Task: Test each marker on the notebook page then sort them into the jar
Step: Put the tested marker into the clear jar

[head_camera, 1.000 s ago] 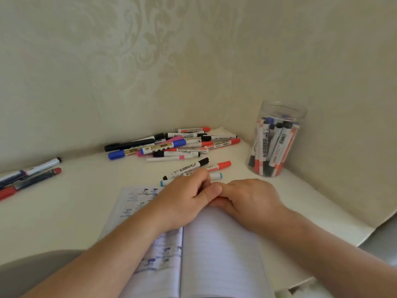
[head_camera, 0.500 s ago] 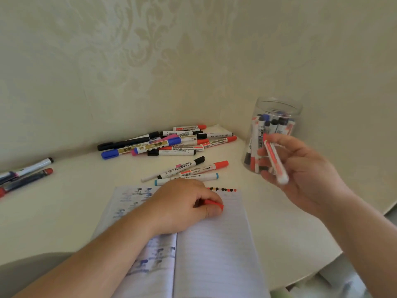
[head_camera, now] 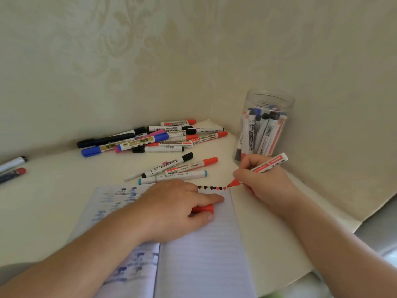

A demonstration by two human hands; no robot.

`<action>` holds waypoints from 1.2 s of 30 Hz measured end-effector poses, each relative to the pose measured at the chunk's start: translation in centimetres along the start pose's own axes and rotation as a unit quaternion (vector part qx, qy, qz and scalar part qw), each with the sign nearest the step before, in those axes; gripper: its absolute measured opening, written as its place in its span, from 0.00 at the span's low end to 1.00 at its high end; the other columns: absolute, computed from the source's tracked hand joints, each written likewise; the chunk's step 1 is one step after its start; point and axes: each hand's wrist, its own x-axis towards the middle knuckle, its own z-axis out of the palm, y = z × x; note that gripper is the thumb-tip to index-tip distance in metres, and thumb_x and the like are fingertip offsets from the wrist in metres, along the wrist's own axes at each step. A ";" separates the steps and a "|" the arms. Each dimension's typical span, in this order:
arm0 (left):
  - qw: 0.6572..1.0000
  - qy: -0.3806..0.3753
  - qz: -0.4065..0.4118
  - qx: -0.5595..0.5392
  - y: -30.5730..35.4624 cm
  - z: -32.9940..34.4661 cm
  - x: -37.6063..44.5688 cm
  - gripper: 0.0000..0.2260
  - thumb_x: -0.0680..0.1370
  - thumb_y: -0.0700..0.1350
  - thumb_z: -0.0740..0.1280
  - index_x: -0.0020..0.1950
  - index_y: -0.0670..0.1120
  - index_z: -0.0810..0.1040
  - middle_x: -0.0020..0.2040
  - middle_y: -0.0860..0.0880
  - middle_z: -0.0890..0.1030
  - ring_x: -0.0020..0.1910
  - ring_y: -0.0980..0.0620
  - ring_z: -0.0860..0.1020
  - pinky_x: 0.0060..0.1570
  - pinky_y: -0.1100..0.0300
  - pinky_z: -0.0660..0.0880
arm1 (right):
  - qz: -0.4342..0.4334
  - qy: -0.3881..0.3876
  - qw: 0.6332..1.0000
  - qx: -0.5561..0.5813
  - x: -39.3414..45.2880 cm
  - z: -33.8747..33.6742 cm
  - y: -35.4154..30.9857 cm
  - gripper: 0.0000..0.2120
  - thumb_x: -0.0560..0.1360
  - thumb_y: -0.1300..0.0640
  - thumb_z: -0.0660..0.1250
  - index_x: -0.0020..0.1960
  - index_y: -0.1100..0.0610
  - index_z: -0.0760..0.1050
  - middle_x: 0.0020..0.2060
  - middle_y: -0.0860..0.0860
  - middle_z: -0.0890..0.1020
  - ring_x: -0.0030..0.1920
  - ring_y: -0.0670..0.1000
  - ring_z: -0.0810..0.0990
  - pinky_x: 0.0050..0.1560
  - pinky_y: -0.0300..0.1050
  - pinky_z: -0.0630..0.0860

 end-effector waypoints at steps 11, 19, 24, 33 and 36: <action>1.000 0.009 -0.007 -0.005 0.2 0.1 0.0 0.22 0.81 0.68 0.52 0.76 0.76 0.56 0.44 0.61 0.70 0.52 0.57 0.70 0.52 0.56 0.72 | 0.037 0.072 0.995 -0.062 0.2 0.4 -0.1 0.12 0.72 0.65 0.71 0.40 0.71 0.68 0.27 0.59 0.77 0.24 0.50 0.74 0.26 0.42 0.74; 1.000 0.009 -0.009 -0.010 0.1 0.1 0.0 0.22 0.81 0.68 0.53 0.76 0.75 0.56 0.45 0.60 0.71 0.54 0.57 0.71 0.55 0.54 0.73 | 0.037 0.060 0.992 -0.102 0.0 0.6 -0.4 0.13 0.71 0.64 0.72 0.33 0.58 0.69 0.25 0.56 0.78 0.23 0.50 0.73 0.26 0.40 0.73; 1.000 0.013 -0.008 -0.008 0.1 0.2 0.0 0.22 0.81 0.68 0.52 0.76 0.75 0.56 0.46 0.60 0.71 0.54 0.57 0.71 0.55 0.55 0.73 | 0.033 0.068 0.992 -0.103 -0.1 0.7 -0.5 0.11 0.72 0.65 0.70 0.35 0.59 0.70 0.25 0.57 0.76 0.22 0.50 0.72 0.25 0.39 0.71; 1.000 0.013 -0.010 -0.012 0.1 0.2 0.1 0.21 0.81 0.67 0.53 0.76 0.76 0.57 0.45 0.60 0.71 0.52 0.58 0.70 0.51 0.56 0.71 | 0.030 0.060 0.992 -0.109 -0.1 0.7 -0.4 0.12 0.71 0.64 0.70 0.34 0.57 0.68 0.26 0.56 0.75 0.23 0.50 0.71 0.25 0.39 0.69; 1.000 0.008 -0.012 -0.014 0.1 0.2 0.0 0.21 0.81 0.68 0.53 0.75 0.76 0.57 0.44 0.60 0.71 0.52 0.59 0.70 0.52 0.56 0.72 | 0.033 0.060 0.994 -0.084 -0.1 0.5 -0.4 0.11 0.72 0.65 0.70 0.35 0.59 0.69 0.27 0.58 0.76 0.24 0.51 0.72 0.26 0.41 0.71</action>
